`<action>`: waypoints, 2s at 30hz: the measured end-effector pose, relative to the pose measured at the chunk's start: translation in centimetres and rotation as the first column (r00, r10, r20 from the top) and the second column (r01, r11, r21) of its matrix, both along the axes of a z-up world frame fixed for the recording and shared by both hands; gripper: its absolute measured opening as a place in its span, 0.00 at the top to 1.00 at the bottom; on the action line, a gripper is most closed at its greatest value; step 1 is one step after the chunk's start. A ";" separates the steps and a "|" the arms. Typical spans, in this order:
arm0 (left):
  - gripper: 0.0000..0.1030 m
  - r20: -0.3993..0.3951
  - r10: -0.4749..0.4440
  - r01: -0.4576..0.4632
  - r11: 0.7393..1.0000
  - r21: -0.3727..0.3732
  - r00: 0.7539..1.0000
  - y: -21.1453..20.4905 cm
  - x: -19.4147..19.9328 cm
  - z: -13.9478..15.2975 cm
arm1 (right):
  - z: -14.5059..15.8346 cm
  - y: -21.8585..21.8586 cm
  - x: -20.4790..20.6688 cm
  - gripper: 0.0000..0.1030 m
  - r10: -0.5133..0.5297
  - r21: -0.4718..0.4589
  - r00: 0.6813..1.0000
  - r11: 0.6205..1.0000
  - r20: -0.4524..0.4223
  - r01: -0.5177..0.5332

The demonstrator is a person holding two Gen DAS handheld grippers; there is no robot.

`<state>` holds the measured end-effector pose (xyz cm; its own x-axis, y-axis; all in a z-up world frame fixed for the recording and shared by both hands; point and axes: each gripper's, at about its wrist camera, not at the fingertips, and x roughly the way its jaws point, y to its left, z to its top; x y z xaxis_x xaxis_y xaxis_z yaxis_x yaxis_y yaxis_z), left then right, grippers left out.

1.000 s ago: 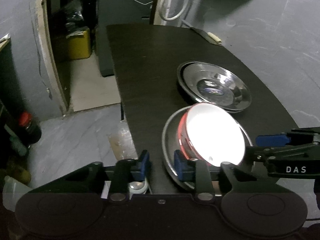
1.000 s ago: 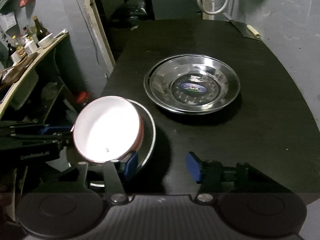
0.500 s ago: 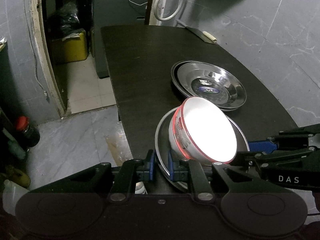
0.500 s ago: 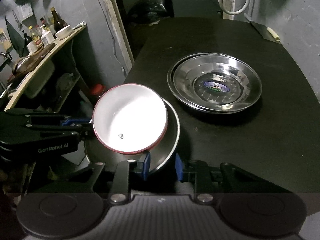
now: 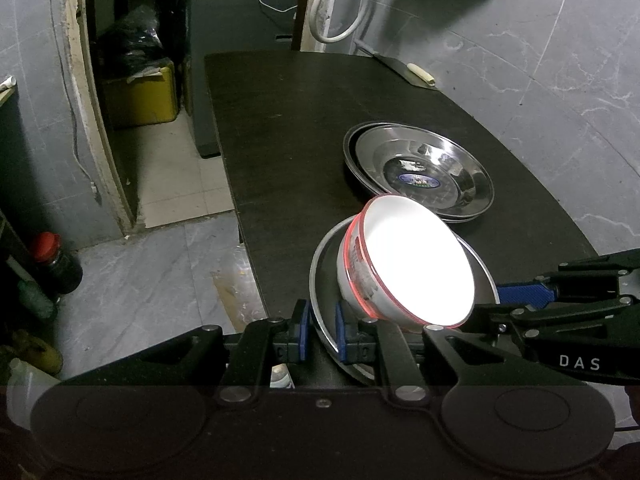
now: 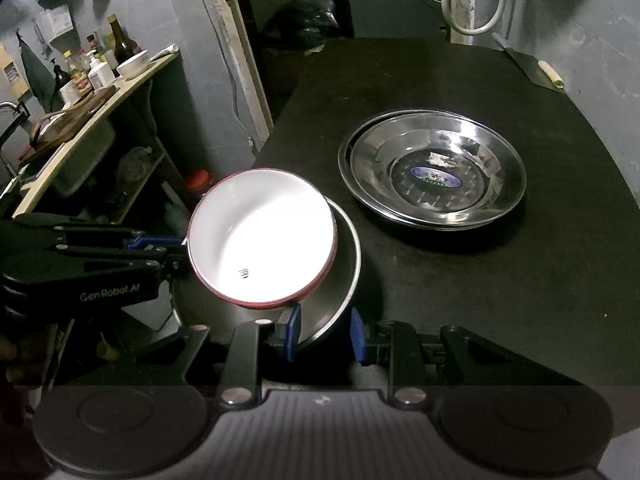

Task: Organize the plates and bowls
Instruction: 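Lift the steel bowl with both tools and carry it over the steel plates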

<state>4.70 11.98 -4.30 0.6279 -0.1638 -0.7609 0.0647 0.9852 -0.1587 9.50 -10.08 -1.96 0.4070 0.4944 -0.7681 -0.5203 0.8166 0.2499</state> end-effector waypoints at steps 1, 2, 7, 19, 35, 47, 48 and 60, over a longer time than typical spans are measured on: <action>0.87 0.000 0.002 -0.002 1.000 -0.001 1.000 0.0 0.0 0.0 | 0.0 0.0 0.0 0.71 0.001 0.001 1.000 1.000 0.001 -0.001; 0.88 0.000 0.005 -0.005 1.000 -0.001 1.000 0.0 0.0 0.0 | 0.1 0.0 -0.1 0.72 0.002 0.003 1.000 1.000 0.002 -0.002; 0.89 0.000 0.013 -0.013 1.000 0.007 1.000 -0.1 0.0 0.0 | 0.2 -0.1 -0.4 0.72 0.012 0.007 1.000 1.000 0.016 -0.012; 0.89 0.033 0.019 -0.019 1.000 0.007 0.999 -0.2 -0.3 0.6 | 0.6 -0.3 -0.5 0.72 0.010 0.018 0.999 1.000 0.036 -0.011; 0.91 0.127 -0.007 0.008 1.000 -0.013 0.992 -2.2 2.9 3.4 | 2.6 -3.1 1.4 0.73 -0.086 0.073 0.990 0.994 0.109 0.078; 0.91 0.155 -0.016 0.020 1.000 -0.023 0.988 -5.0 8.1 3.9 | 3.0 -5.5 5.6 0.73 -0.102 0.062 0.985 0.994 0.136 0.094; 0.91 0.155 -0.015 0.019 1.000 -0.024 0.988 -5.2 8.6 3.9 | 3.0 -5.6 6.0 0.73 -0.101 0.060 0.985 0.994 0.138 0.094; 0.91 0.123 0.002 0.003 0.999 -0.034 0.992 -7.7 13.7 2.5 | 1.5 -7.4 11.3 0.73 -0.077 0.028 0.992 0.997 0.102 0.074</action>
